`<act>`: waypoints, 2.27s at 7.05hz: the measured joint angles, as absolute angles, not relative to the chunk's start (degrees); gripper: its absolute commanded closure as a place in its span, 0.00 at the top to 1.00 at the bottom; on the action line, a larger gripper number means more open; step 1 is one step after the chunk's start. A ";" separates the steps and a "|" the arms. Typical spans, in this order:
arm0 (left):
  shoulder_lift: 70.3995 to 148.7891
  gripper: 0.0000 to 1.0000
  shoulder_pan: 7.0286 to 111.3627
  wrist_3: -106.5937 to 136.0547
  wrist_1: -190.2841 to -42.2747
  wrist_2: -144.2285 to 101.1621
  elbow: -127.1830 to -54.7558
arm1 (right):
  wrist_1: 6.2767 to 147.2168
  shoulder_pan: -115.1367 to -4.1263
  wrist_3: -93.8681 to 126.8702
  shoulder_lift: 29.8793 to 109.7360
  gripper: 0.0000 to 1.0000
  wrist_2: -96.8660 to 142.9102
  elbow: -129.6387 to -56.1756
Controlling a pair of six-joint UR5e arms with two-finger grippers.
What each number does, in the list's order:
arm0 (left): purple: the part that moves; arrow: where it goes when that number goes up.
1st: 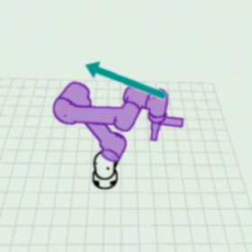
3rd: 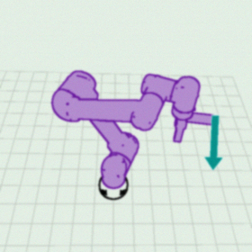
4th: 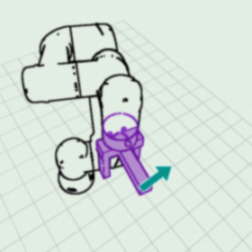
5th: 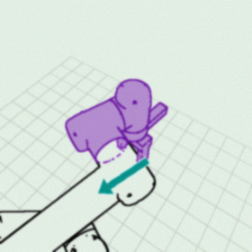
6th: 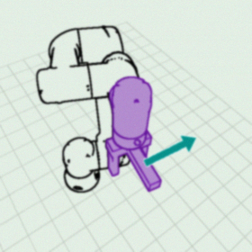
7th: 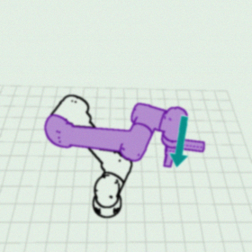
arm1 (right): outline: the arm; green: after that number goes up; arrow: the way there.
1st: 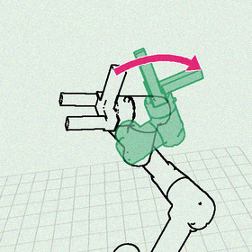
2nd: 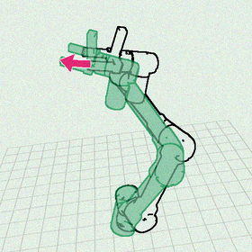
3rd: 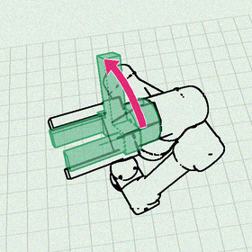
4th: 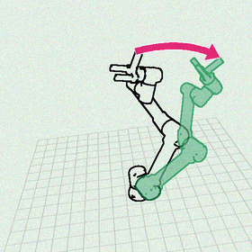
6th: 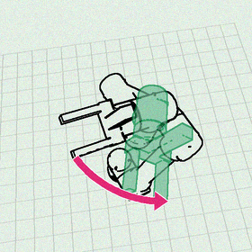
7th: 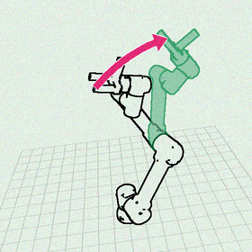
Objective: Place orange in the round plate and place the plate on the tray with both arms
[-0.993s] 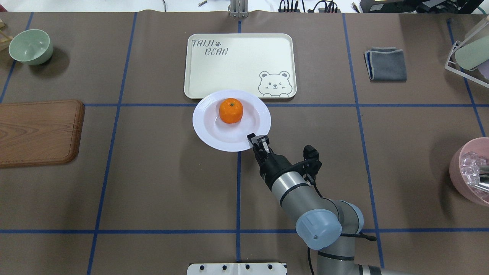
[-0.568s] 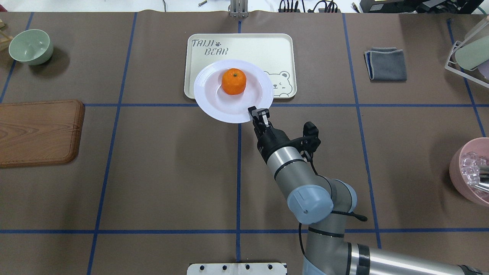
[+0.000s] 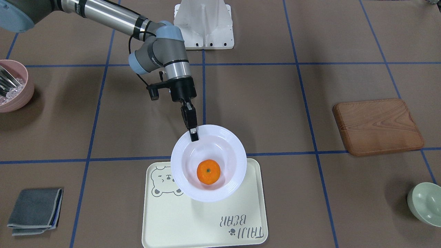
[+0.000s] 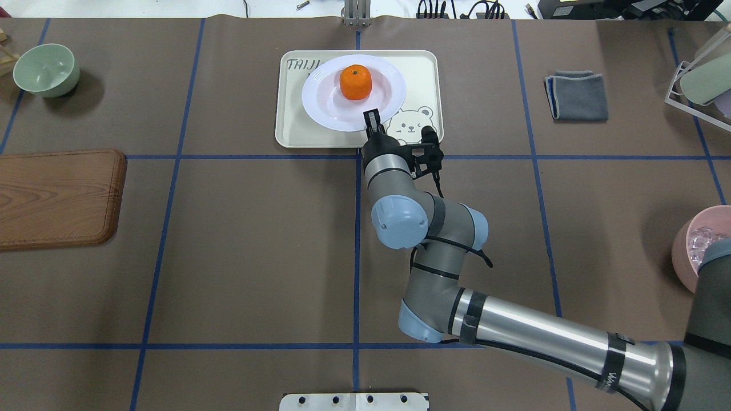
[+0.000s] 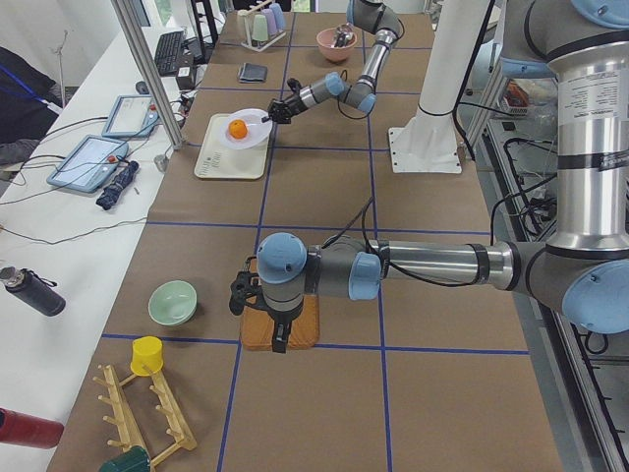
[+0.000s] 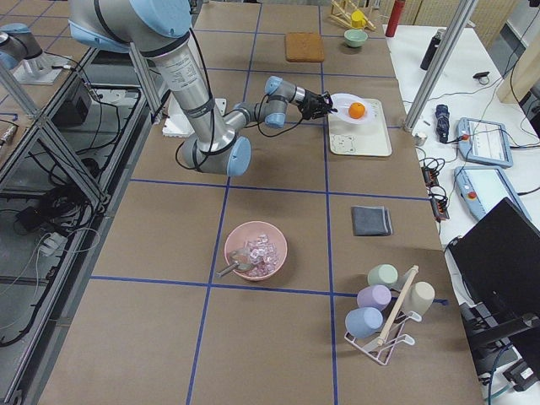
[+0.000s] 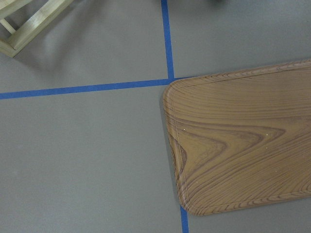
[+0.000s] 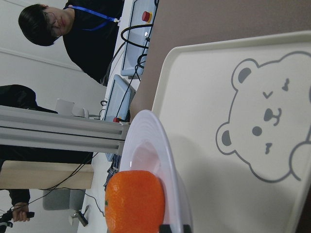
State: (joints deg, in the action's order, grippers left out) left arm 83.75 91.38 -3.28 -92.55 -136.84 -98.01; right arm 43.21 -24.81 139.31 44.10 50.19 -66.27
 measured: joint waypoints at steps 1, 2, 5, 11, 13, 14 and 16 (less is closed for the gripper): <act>83.75 0.99 91.40 -3.26 -92.55 -136.85 -98.05 | 43.48 -26.00 140.72 40.46 0.00 50.96 -60.24; 83.77 0.99 91.40 -3.26 -92.55 -136.85 -98.07 | 43.53 -27.08 141.82 37.43 0.00 51.96 -55.20; 83.93 0.99 91.32 -3.25 -92.55 -136.85 -98.07 | 43.71 -28.07 141.72 35.33 1.00 54.90 -52.12; 84.08 0.99 91.25 -3.16 -92.55 -136.87 -98.03 | 59.39 -27.04 102.72 45.28 1.00 72.38 -76.86; 84.08 0.99 91.25 -3.16 -92.57 -136.92 -98.05 | 73.29 -30.29 89.09 46.14 1.00 81.34 -82.96; 84.00 0.99 91.23 -3.18 -92.61 -136.91 -98.07 | 80.55 -32.57 80.68 47.92 1.00 85.77 -87.30; 83.85 0.99 91.28 -3.53 -92.68 -136.91 -98.11 | 89.58 -39.13 63.49 52.17 1.00 94.58 -93.12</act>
